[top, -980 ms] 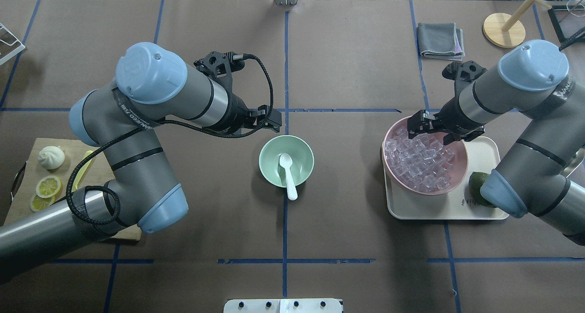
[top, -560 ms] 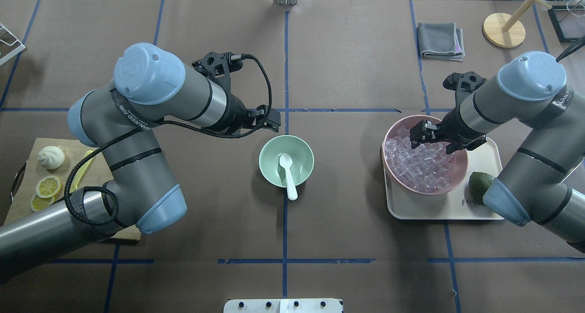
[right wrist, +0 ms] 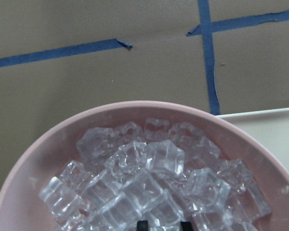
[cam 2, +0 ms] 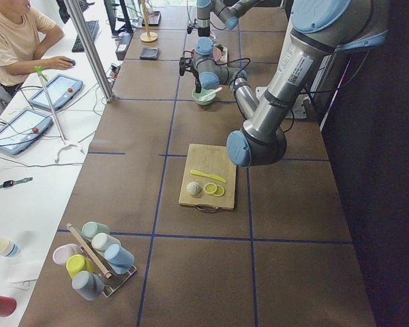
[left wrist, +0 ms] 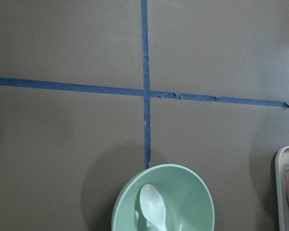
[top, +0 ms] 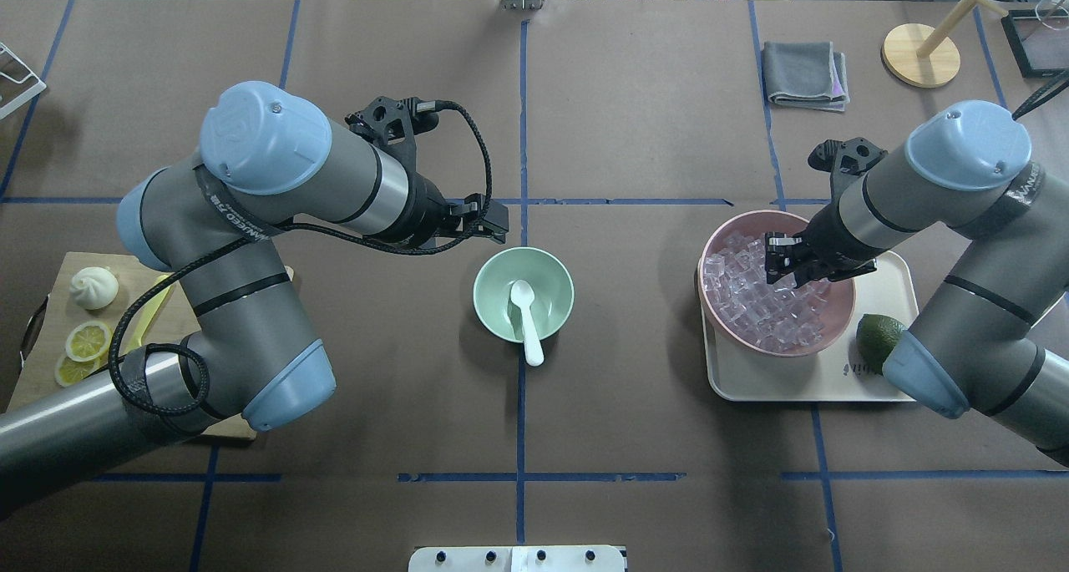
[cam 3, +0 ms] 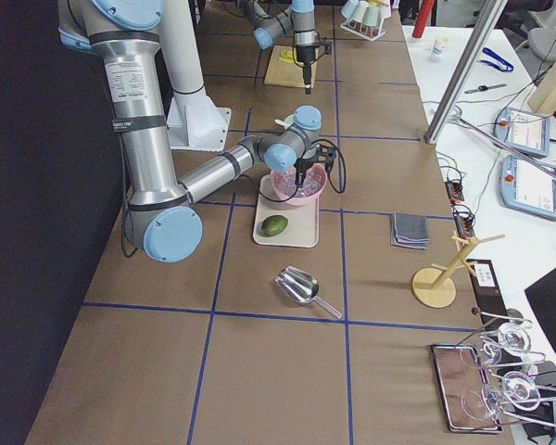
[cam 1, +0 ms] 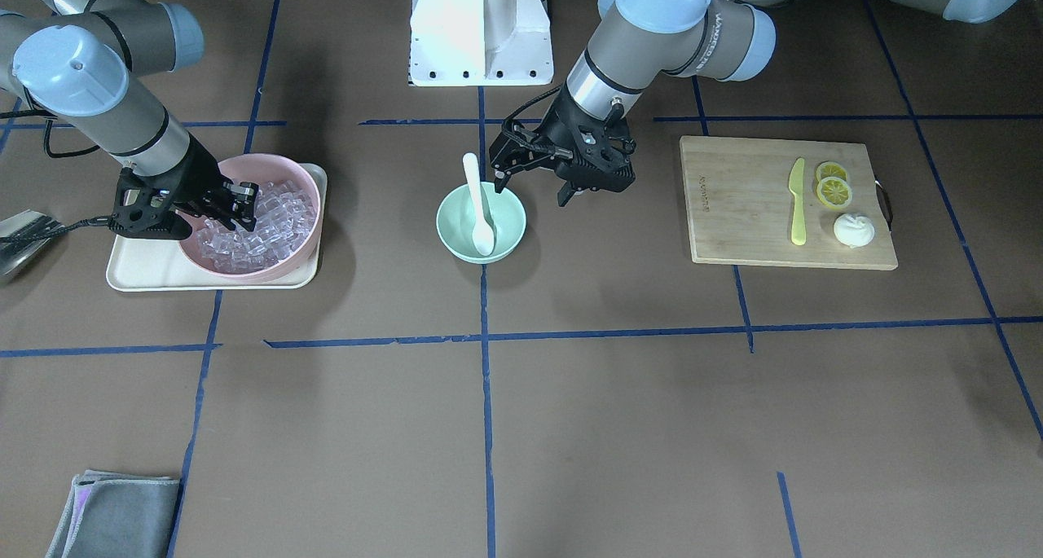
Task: Put spoon and ice into bowl
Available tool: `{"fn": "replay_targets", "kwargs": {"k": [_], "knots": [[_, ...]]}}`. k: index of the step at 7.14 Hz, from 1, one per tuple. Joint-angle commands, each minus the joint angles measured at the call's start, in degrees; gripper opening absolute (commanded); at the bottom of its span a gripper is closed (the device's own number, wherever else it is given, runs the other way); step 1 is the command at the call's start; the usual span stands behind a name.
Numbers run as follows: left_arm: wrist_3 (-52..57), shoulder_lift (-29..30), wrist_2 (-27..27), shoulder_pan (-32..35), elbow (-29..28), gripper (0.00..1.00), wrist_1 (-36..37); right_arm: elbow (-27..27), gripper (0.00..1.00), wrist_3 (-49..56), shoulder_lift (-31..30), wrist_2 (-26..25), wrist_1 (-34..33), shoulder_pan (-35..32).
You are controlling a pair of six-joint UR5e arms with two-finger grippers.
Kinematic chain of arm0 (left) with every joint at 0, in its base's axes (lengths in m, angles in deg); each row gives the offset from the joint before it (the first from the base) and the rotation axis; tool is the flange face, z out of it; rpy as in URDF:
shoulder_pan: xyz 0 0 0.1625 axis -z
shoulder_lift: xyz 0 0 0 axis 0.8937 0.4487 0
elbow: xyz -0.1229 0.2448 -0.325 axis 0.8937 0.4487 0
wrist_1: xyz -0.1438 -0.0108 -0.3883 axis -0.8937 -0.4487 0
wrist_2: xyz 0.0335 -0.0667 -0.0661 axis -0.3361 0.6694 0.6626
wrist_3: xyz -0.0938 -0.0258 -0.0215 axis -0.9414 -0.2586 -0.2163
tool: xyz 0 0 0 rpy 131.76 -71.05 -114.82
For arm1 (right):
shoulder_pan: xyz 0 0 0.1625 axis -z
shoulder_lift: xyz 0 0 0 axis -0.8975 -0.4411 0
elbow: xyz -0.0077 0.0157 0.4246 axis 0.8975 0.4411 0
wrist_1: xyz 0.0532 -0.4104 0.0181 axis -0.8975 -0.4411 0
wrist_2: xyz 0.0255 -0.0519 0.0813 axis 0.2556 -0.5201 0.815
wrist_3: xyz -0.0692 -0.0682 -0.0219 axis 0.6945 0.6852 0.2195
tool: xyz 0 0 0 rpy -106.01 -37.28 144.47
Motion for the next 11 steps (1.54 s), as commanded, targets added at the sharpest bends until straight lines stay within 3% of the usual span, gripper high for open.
{"fn": "replay_targets", "kwargs": {"k": [1, 3, 5, 8, 10, 11], "knots": [[0.0, -0.09, -0.07, 0.07, 0.62, 0.99, -0.09, -1.93, 0.0, -0.2, -0.01, 1.75, -0.16, -0.08], [0.0, -0.88, 0.02, 1.56, 3.17, 0.99, 0.0, -5.89, 0.0, -0.81, 1.74, 1.67, -0.16, 0.27], [0.7, -6.31, 0.19, 3.05, 6.77, 0.99, -0.18, -4.16, 0.0, -13.58, 11.37, 1.14, 0.27, 3.15], [0.27, -8.17, 0.02, 4.11, 9.75, 0.99, 0.17, 7.33, 0.0, -20.58, 24.83, -7.36, 0.37, 9.75], [0.61, -11.86, 0.02, 4.73, 12.49, 0.99, 0.17, 11.57, 0.0, -21.38, 28.54, -9.92, 0.45, 12.65], [0.62, -11.96, 0.02, 4.73, 12.5, 0.99, 0.17, 12.63, 0.09, -21.3, 29.17, -10.28, 0.54, 13.62]]}}
